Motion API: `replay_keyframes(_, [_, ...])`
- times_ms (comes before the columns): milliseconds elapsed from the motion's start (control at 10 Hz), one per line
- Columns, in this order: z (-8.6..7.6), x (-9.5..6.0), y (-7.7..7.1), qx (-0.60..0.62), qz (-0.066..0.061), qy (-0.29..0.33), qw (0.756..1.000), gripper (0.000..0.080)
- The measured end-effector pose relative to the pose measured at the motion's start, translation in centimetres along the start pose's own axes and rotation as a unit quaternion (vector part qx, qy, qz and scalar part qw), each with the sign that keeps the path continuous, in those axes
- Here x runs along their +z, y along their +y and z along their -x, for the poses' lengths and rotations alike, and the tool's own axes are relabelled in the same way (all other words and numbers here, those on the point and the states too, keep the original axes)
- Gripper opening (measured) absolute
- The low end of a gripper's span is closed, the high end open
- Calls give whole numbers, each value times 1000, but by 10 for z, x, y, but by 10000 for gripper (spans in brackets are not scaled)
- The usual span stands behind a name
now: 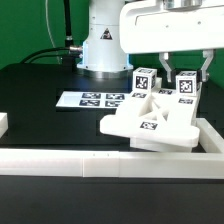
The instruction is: Assemble chair
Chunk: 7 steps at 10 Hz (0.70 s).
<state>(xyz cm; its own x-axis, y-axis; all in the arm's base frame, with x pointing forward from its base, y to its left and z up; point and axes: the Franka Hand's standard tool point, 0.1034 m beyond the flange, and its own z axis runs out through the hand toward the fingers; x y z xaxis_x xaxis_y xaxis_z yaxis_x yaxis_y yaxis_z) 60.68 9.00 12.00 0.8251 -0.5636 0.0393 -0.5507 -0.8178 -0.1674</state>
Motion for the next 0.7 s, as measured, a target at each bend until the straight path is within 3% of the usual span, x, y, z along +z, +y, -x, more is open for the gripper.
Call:
replay_keyframes(200, [0,1,1,96,-8,-4,995,284])
replay_keyframes(700, [3,1,-1,254,-6,-14,967,284])
